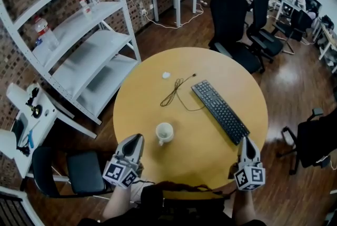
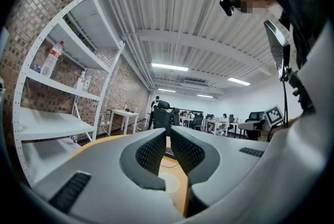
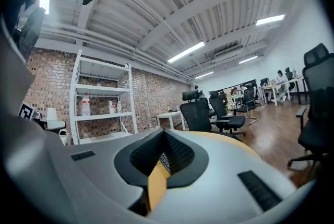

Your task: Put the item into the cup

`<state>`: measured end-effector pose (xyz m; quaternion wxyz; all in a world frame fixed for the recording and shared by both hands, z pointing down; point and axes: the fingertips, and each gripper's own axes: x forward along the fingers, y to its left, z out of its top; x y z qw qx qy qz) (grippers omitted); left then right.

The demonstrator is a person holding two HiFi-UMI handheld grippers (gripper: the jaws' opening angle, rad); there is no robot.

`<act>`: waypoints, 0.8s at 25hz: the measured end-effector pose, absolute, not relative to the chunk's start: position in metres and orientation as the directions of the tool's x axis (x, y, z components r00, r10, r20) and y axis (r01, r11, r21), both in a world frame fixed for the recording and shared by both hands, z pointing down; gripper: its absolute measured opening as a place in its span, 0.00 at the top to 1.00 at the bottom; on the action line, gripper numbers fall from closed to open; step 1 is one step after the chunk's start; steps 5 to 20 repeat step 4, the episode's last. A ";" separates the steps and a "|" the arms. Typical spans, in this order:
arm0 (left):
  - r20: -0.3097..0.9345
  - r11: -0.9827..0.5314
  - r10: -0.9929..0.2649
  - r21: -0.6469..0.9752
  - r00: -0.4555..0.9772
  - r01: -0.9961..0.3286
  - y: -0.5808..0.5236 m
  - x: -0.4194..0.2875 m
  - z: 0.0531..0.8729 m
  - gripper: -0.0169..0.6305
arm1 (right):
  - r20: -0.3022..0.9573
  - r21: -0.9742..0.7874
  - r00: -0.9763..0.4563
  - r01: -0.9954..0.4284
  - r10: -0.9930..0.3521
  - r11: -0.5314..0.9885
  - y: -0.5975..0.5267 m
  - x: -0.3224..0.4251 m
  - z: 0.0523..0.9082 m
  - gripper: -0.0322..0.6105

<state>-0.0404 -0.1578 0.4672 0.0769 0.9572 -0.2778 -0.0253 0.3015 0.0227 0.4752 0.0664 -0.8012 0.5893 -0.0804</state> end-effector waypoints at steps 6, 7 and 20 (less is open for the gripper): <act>0.007 -0.845 -0.522 0.128 0.853 -0.518 -0.156 -0.046 0.471 0.94 | 0.051 -0.207 0.290 -0.933 -0.956 -0.295 0.018 0.298 0.475 0.94; 0.007 -0.845 -0.522 0.128 0.853 -0.518 -0.156 -0.046 0.471 0.94 | 0.051 -0.207 0.290 -0.933 -0.956 -0.295 0.018 0.298 0.475 0.94; 0.007 -0.845 -0.522 0.128 0.853 -0.518 -0.156 -0.046 0.471 0.94 | 0.051 -0.207 0.290 -0.933 -0.956 -0.295 0.018 0.298 0.475 0.94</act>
